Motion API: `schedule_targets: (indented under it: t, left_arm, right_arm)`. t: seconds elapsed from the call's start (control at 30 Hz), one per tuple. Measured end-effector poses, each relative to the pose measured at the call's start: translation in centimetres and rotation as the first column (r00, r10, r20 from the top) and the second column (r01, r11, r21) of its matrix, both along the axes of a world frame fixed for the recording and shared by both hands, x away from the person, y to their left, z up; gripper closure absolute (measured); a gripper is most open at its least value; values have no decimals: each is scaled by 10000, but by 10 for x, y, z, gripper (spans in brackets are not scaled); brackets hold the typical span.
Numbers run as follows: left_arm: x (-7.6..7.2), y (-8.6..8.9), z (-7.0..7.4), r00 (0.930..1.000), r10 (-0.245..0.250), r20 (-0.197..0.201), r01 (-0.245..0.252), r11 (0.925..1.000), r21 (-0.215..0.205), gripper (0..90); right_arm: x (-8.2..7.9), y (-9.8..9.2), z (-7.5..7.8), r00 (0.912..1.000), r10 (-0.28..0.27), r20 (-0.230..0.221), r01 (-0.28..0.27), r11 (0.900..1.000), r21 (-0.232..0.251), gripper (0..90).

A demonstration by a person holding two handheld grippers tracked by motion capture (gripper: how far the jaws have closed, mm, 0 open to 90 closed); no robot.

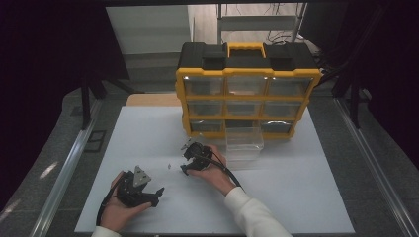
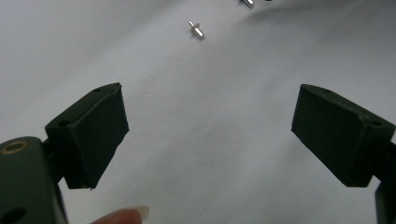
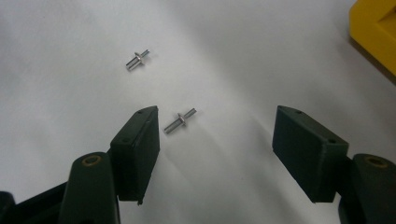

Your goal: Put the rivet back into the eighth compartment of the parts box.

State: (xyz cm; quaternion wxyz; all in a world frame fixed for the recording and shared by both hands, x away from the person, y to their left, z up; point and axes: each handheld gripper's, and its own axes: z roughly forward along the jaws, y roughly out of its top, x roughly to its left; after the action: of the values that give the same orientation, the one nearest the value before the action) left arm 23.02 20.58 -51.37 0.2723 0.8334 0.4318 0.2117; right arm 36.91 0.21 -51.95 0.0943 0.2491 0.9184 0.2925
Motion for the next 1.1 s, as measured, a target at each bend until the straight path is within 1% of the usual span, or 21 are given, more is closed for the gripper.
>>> schedule_targets:
  t: [0.13,0.33,0.6,0.77,0.97,1.1]
  left_arm:
    - [0,0,-1,10000,-26,-48,26,10000,27,110]
    - [1,-2,-1,9999,-72,-97,73,10000,59,111]
    - [1,-2,-2,9998,-92,-179,94,9999,128,110]
    - [1,-3,-3,9996,-148,-252,152,9997,165,110]
    - [1,-3,-4,9995,-178,-275,183,9997,183,110]
    - [1,-4,-4,9994,-186,-287,192,9996,182,110]
  right_arm:
    - [1,-1,1,10000,5,64,-5,10000,20,323]
    - [3,-2,0,10000,-55,-22,55,10000,-28,323]
    - [3,-2,-4,9999,-11,-111,8,9997,-248,321]
    - [3,-1,-7,9997,-7,-247,4,9999,-122,319]
    - [3,-2,-6,9997,76,-229,-80,9998,-183,330]
    - [4,-2,-6,9995,114,-306,-121,9996,-244,332]
